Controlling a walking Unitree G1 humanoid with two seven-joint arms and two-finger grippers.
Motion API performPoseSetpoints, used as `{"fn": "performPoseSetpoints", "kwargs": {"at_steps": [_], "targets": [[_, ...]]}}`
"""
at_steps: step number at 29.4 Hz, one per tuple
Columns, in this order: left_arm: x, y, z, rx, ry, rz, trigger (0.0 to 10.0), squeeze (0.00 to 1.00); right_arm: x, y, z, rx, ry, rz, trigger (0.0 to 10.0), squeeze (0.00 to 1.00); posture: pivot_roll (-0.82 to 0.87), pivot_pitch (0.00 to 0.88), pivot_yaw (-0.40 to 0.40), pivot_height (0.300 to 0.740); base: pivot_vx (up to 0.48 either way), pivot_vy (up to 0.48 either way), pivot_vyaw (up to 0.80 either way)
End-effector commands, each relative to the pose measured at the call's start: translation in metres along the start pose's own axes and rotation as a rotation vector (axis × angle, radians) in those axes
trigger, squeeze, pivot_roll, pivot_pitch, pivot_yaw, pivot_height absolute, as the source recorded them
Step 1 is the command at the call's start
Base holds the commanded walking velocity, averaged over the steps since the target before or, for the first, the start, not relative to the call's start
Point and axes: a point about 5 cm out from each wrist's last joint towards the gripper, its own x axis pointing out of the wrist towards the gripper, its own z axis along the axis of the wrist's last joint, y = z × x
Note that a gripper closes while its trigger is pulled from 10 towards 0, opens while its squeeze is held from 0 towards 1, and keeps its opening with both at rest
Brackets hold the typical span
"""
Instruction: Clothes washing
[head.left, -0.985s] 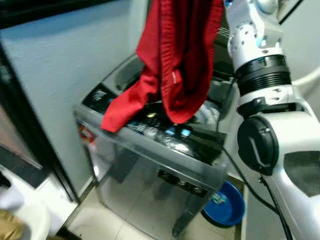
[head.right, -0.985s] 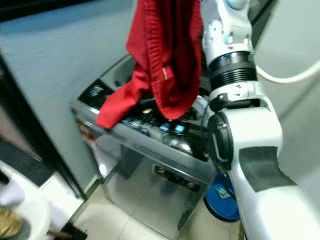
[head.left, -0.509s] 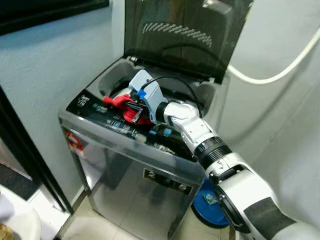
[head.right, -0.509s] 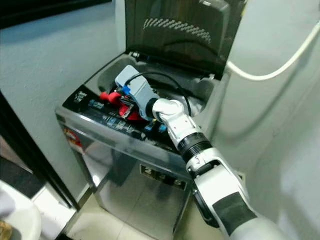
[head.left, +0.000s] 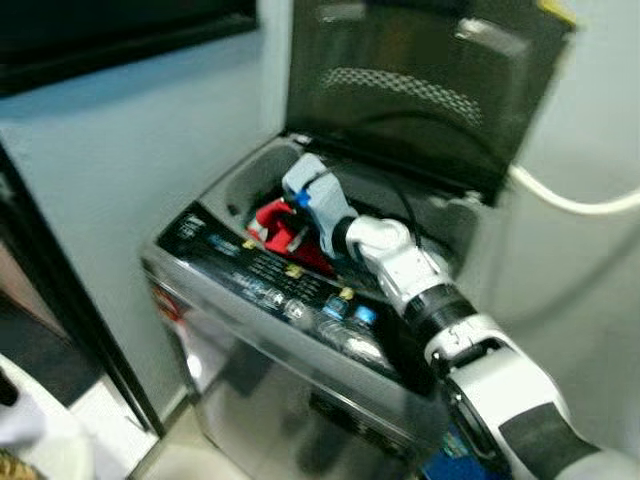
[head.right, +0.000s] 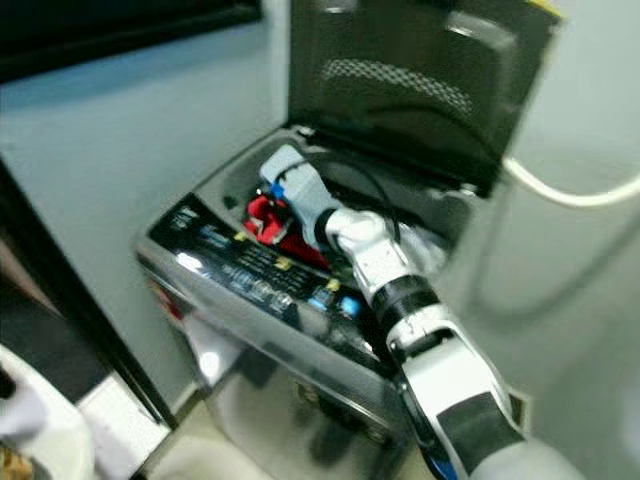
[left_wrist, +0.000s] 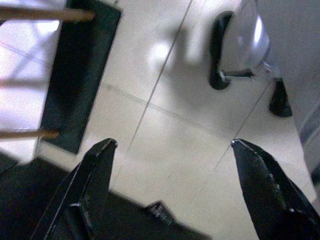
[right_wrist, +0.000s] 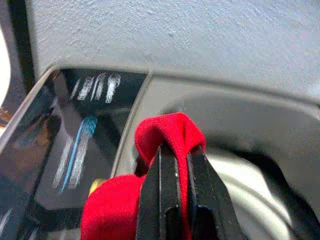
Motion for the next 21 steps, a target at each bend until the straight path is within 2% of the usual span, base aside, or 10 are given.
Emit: {"fn": "performPoseSetpoints", "kwargs": {"at_steps": [1,9,15,21], "targets": [[0.001,-0.008,0.003,-0.003,-0.010,-0.030,10.0,0.00,-0.005,-0.011,0.002,-0.015,-0.001,-0.042,10.0,0.00,0.19,0.000,-0.089,0.740,0.289,0.000,0.00],[0.001,-0.009,0.002,-0.028,-0.003,-0.029,10.0,0.00,-0.009,-0.021,-0.002,-0.022,0.025,-0.085,10.0,0.00,0.20,0.000,-0.092,0.740,0.000,0.000,0.00],[0.000,-0.010,0.001,-0.033,0.006,-0.028,10.0,0.00,-0.016,-0.032,-0.010,-0.023,0.084,-0.124,10.0,0.00,0.20,0.000,-0.089,0.740,0.000,0.000,0.00],[0.000,-0.011,0.000,-0.038,0.002,-0.031,10.0,0.00,-0.016,-0.028,-0.016,-0.036,0.119,-0.116,10.0,0.00,0.20,0.000,-0.088,0.740,0.000,0.000,0.00]]}}
